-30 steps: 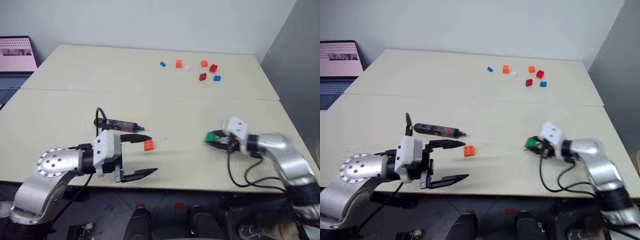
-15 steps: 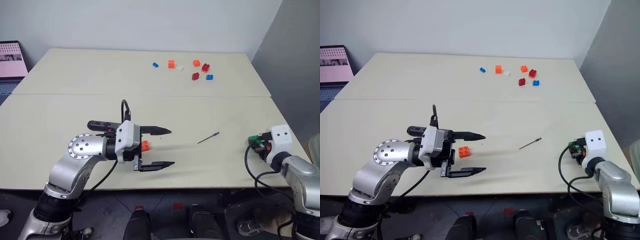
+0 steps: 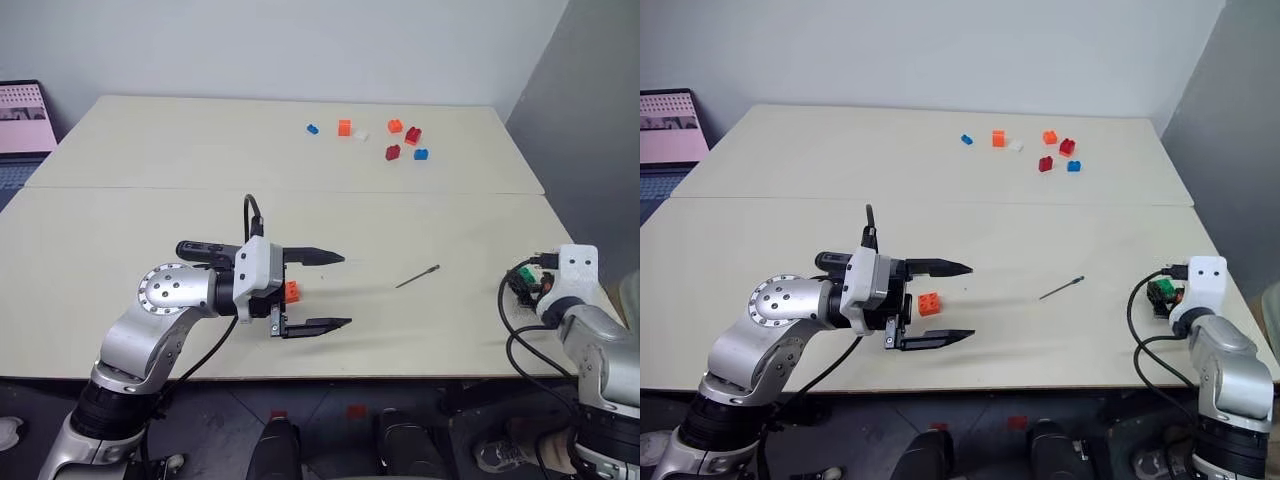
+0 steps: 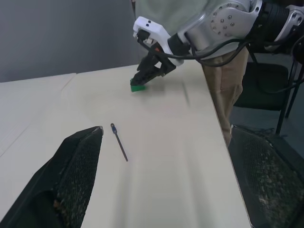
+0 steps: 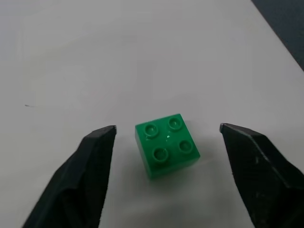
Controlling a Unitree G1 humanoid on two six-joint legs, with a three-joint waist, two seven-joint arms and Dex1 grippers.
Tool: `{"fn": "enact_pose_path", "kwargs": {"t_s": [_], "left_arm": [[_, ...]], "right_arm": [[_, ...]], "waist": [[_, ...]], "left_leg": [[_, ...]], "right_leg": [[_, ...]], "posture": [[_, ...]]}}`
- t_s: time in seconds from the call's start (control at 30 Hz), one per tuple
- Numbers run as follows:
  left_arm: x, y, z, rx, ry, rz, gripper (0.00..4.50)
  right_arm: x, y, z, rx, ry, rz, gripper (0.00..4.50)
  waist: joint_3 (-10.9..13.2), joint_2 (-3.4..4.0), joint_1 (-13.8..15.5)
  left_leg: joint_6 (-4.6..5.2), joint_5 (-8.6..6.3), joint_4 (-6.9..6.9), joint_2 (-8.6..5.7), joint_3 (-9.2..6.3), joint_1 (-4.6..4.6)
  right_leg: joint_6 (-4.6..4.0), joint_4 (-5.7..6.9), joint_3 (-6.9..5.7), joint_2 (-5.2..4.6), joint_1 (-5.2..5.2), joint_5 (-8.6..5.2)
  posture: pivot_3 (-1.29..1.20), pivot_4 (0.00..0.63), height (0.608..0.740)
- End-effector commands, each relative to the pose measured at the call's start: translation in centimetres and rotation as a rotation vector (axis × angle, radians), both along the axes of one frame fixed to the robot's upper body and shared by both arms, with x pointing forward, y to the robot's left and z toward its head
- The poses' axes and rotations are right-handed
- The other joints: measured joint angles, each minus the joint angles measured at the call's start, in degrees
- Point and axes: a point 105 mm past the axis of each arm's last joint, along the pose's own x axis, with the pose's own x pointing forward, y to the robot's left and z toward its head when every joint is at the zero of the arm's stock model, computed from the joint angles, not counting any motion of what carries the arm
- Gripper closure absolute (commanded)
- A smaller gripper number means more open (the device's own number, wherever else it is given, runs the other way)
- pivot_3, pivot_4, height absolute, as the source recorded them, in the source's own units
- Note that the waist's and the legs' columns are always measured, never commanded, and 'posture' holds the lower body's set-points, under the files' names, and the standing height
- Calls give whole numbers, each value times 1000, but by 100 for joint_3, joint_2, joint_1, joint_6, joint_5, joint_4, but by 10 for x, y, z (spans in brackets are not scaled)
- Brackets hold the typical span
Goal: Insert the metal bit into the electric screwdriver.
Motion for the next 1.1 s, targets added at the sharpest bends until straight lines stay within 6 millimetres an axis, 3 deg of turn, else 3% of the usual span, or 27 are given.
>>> {"fn": "enact_pose_path", "kwargs": {"t_s": [0.03,0.07,0.2,0.33,0.5,0.67,0.83,1.1], "left_arm": [[-2,9,9,8,-21,16,0],[-2,12,9,17,-19,27,0],[1,41,8,82,-13,134,0],[-4,70,3,175,-4,231,0],[-12,107,-7,295,43,363,0],[-23,128,-18,363,78,455,0],[-27,134,-19,359,85,495,0],[-28,136,-17,355,76,513,0]], "right_arm": [[-5,5,38,-103,-136,89,10],[-5,14,43,-115,-153,154,10],[-12,92,63,-124,-187,682,10],[-29,159,67,-121,-123,1136,10],[-32,218,64,-170,-61,1472,10],[-17,280,56,-193,-63,1618,10],[-9,327,38,-248,-52,1708,10],[9,360,14,-286,-25,1727,10]], "waist": [[3,5,0],[4,7,-4],[8,11,-74],[10,12,-112],[15,3,-149],[14,-1,-164],[14,-1,-111],[14,-1,-103]], "left_leg": [[0,0,0,0,0,0],[0,0,-1,0,1,-2],[0,-1,-4,2,3,0],[1,0,-9,7,0,6],[0,-1,-9,7,1,3],[0,-1,-18,8,-1,-5],[-1,-1,-20,9,-7,-43],[-2,0,-20,9,-6,-54]], "right_leg": [[0,-1,0,0,0,0],[0,-3,0,0,0,-1],[0,-5,2,0,-2,-1],[-1,-1,-1,2,-2,-1],[-3,-6,-3,0,-10,-2],[-15,-7,-11,-1,-30,-9],[-21,0,-20,1,-59,-11],[-20,5,-22,2,-70,-10]], "posture": [[0,150,740],[0,150,740],[0,150,740],[0,150,740],[0,150,740],[0,150,740],[0,150,740],[0,150,740]]}}
